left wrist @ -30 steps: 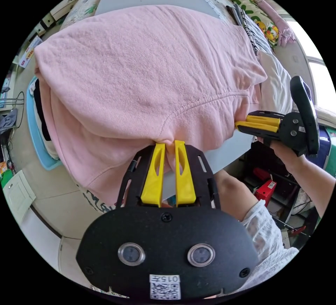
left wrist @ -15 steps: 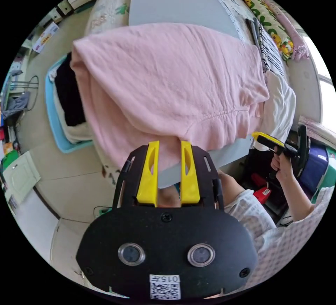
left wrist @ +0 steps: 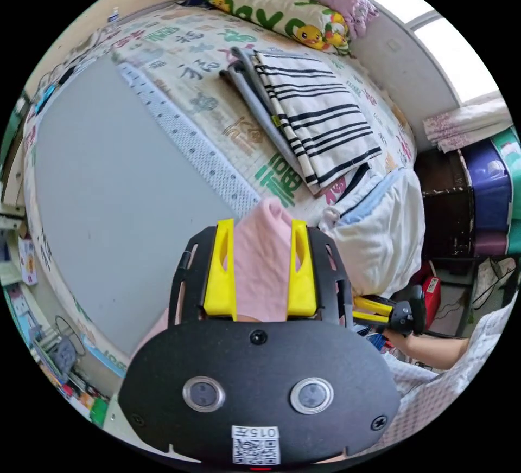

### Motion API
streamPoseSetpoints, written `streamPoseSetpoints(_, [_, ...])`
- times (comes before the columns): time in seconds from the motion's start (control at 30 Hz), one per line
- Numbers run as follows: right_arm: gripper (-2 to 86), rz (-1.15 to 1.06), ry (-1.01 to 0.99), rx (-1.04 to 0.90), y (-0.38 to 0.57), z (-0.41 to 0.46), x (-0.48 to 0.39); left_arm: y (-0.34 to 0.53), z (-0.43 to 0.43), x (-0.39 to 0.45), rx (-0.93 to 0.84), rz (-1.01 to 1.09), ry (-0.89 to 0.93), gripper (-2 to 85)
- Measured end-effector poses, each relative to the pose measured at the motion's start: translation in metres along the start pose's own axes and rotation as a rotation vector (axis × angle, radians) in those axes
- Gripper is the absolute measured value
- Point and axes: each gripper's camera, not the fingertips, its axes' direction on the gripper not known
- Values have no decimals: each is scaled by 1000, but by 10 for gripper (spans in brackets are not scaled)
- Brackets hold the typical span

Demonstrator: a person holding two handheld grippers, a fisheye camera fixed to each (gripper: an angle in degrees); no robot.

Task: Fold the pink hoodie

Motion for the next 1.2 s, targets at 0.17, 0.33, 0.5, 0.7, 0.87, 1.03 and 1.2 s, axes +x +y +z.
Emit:
streamPoseSetpoints(0.17, [60,-16,-64,27,0,-10,29,-55,67,8,-243,85,-43,109])
streamPoseSetpoints(0.33, [46,4,-153,59,2,-35,52,-66,71,0,-335,76,-49,55])
streamPoseSetpoints(0.5, [35,-36,-188,181,17,-103,57,-66,11,-17,-203,49,-7,29])
streamPoseSetpoints(0.7, [19,-159,-66,297,34,-197,30,-42,-108,-33,73,113,199,21])
streamPoseSetpoints(0.87, [14,-449,-191,298,60,-246,-64,39,-227,-97,323,72,384,19])
streamPoseSetpoints(1.03, [15,-612,-370,196,57,-202,-184,164,-296,-197,444,-92,400,21])
streamPoseSetpoints(1.2, [16,-773,-400,37,46,-78,-316,290,-285,-313,498,-332,410,33])
